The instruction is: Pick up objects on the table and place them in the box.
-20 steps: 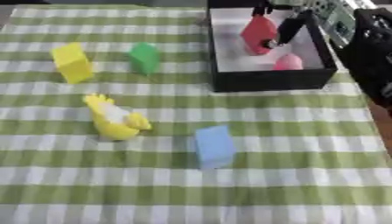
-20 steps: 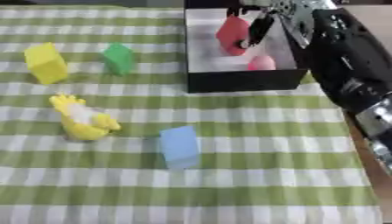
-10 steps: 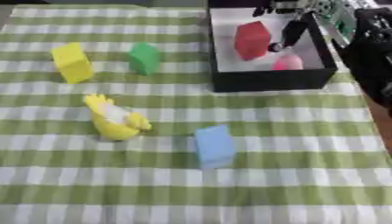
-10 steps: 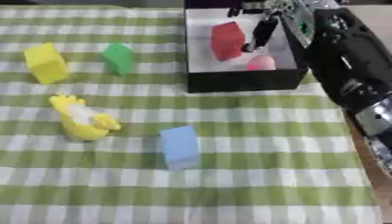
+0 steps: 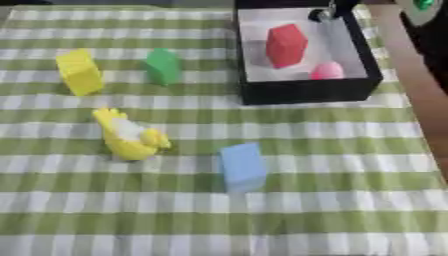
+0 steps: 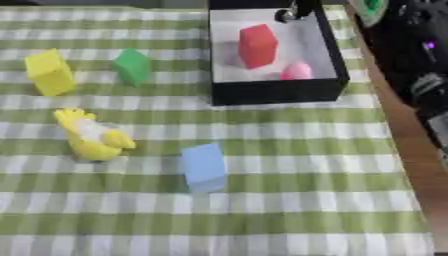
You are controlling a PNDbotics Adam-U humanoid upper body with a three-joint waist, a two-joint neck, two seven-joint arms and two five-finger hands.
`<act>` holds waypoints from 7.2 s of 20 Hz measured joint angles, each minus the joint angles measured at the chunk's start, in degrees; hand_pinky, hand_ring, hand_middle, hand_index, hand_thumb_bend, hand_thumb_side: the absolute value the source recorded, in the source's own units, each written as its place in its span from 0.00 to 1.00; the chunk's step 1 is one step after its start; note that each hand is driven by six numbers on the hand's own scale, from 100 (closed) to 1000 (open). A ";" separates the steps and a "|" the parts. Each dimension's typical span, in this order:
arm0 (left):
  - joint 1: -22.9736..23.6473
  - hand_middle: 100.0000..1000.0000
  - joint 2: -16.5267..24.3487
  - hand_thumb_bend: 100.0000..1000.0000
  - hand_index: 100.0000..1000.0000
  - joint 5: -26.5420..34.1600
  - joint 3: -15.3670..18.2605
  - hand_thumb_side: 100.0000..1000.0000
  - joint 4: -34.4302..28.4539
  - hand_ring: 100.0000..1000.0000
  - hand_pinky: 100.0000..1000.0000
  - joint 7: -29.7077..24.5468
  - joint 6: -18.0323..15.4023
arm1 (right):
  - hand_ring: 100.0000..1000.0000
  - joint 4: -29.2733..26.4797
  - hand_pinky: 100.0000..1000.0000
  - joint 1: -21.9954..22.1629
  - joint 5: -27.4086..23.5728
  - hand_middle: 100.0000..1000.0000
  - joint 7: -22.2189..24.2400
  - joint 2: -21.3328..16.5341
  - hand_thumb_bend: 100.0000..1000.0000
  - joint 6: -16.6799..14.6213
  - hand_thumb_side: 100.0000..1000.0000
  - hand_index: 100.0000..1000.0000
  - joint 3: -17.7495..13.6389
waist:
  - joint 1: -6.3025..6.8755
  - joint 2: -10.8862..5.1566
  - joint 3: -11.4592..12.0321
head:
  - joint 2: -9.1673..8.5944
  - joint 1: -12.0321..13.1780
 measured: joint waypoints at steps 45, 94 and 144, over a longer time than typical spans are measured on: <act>0.81 0.76 0.18 0.23 0.82 -0.22 0.00 0.58 0.22 0.72 0.68 0.09 -0.09 | 0.82 -52.02 0.89 24.83 -22.78 0.81 17.42 -1.03 0.35 24.99 0.39 0.89 15.54 | -0.15 -0.17 -1.95 | 0.02 1.48; 0.80 0.76 0.10 0.22 0.79 0.06 -0.01 0.58 0.35 0.72 0.68 -0.20 -0.38 | 0.79 -36.72 0.86 27.92 -0.94 0.56 15.23 9.38 0.43 22.66 0.31 0.74 20.24 | -0.36 -0.17 -0.69 | 0.02 0.95; 1.22 0.76 0.65 0.21 0.79 0.03 0.01 0.58 0.34 0.72 0.69 -0.23 -0.09 | 0.71 6.24 0.83 -0.40 0.77 0.54 6.18 -0.23 0.33 5.23 0.14 0.68 2.16 | -0.36 -0.17 -1.03 | 0.02 0.81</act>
